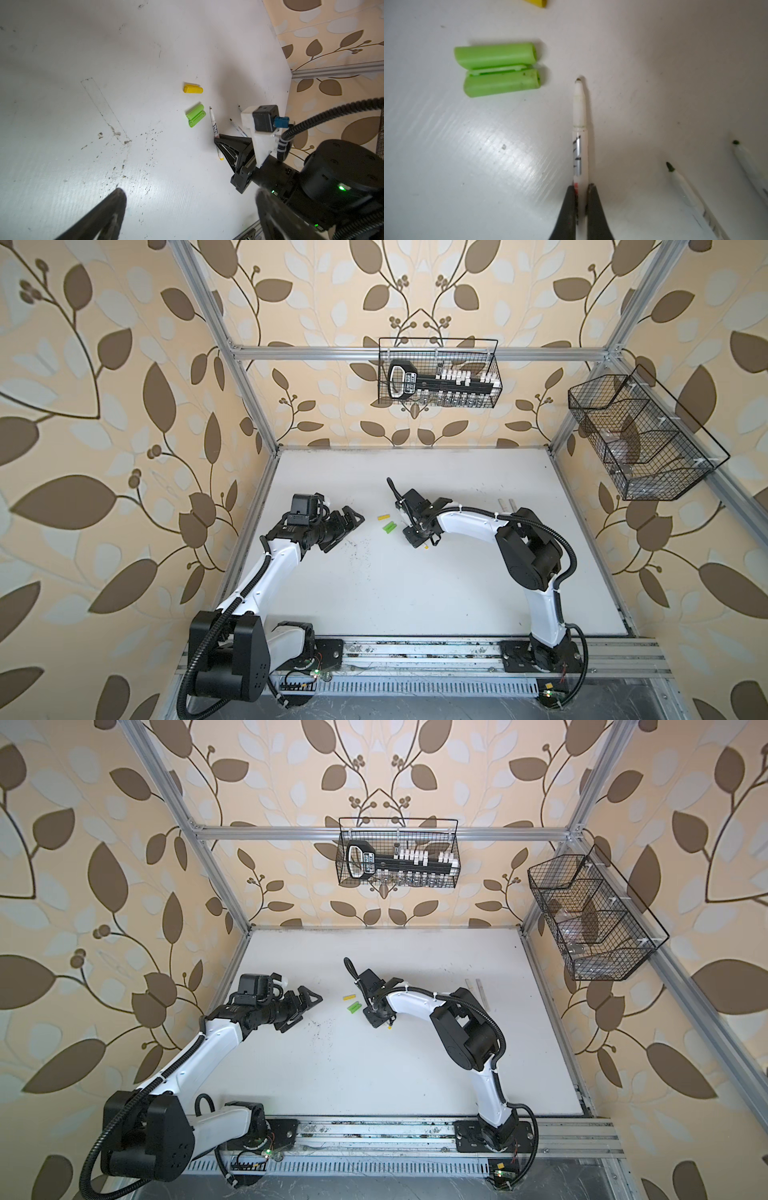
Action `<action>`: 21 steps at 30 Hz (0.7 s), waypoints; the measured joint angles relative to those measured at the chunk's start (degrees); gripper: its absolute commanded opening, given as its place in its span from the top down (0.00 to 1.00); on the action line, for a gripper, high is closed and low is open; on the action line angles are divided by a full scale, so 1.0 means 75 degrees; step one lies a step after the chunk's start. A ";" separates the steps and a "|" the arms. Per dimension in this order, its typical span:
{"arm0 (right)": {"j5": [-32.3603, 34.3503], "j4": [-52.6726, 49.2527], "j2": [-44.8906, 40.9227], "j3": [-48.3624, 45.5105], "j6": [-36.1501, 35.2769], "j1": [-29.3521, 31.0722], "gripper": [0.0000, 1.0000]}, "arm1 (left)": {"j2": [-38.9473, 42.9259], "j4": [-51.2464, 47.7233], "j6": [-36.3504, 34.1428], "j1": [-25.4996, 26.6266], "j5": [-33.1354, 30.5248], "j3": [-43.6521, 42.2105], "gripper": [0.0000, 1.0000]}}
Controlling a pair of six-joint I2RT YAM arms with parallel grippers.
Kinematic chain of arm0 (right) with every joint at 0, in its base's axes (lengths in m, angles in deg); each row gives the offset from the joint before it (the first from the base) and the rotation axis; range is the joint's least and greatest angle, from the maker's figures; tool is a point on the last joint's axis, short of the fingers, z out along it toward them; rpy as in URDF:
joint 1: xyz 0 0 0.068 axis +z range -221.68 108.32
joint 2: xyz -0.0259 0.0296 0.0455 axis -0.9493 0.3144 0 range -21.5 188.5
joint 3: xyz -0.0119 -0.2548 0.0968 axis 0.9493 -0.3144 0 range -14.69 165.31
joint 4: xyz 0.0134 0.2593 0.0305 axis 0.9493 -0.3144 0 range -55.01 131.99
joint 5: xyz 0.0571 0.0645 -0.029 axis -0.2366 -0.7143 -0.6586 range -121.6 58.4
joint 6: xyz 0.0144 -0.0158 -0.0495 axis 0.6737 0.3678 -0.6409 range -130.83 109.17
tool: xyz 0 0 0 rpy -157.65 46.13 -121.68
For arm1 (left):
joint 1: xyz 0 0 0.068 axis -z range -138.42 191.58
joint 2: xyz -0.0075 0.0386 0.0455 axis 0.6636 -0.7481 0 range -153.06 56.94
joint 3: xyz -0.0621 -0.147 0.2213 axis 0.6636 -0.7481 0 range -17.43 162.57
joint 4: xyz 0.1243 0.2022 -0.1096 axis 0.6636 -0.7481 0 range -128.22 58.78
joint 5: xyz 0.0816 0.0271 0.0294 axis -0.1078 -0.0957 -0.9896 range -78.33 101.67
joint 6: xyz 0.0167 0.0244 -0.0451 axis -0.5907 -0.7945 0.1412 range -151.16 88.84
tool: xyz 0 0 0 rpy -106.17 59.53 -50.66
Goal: Insert the pens into the pen caps
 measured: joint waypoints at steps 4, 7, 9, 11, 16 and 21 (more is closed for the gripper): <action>-0.0015 -0.0035 0.0128 0.0192 -0.0294 0.0015 0.94 | 0.0000 0.0000 0.0003 -0.0017 0.0000 0.0000 0.01; -0.0035 -0.0070 0.0227 0.0347 -0.0501 0.0015 0.94 | 0.0000 0.0000 0.0003 -0.0052 -0.0003 0.0000 0.01; -0.0035 -0.0067 0.0245 0.0373 -0.0659 0.0032 0.94 | 0.0003 0.0000 0.0006 -0.0052 -0.0003 0.0000 0.01; -0.0035 -0.0064 0.0245 0.0373 -0.0871 0.0073 0.94 | 0.0003 0.0000 0.0003 -0.0052 -0.0003 -0.0003 0.01; -0.0047 0.0006 0.0207 0.0291 -0.1329 0.0274 0.94 | 0.0026 -0.0003 0.0006 -0.0102 -0.0003 -0.0090 0.01; -0.0137 0.0093 0.0041 0.0032 -0.1617 0.0501 0.94 | 0.0026 0.0003 0.0015 -0.0102 -0.0006 -0.0111 0.01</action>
